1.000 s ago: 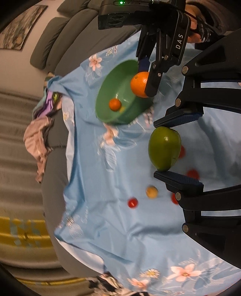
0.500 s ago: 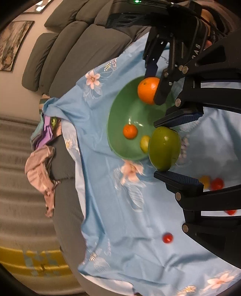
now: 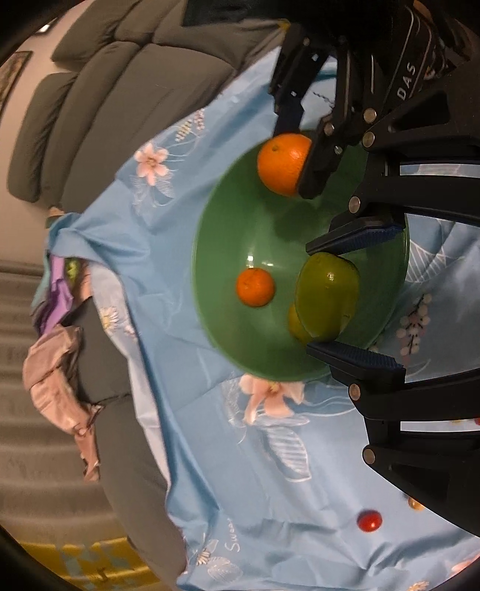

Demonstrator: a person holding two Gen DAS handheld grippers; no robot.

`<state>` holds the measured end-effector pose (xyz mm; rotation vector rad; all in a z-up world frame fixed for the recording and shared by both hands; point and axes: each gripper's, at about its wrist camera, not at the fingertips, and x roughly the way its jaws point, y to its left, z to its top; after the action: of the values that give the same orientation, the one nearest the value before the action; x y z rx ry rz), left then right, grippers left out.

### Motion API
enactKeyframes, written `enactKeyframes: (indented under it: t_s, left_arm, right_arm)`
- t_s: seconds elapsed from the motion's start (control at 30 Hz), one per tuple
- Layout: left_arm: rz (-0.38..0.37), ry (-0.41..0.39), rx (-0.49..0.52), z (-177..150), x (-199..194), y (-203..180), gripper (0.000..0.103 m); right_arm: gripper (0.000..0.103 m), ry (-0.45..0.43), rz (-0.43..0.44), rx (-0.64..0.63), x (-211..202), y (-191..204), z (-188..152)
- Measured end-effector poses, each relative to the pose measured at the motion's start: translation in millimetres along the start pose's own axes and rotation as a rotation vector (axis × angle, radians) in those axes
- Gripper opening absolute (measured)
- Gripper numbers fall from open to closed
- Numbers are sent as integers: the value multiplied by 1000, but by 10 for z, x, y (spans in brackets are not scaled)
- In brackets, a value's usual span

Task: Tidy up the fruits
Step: 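Carry the green fruit and large orange over the green bowl and release both, then withdraw both open tools from the green bowl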

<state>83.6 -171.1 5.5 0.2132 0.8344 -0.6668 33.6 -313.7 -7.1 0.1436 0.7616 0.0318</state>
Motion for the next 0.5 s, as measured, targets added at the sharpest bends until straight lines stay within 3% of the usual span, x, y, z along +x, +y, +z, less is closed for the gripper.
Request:
enactKeyframes:
  t_s: [0.5]
  left_arm:
    - [4,25,10,-51,56,-60,49]
  right_arm:
    - [51,23,-15,5,27,4,-44]
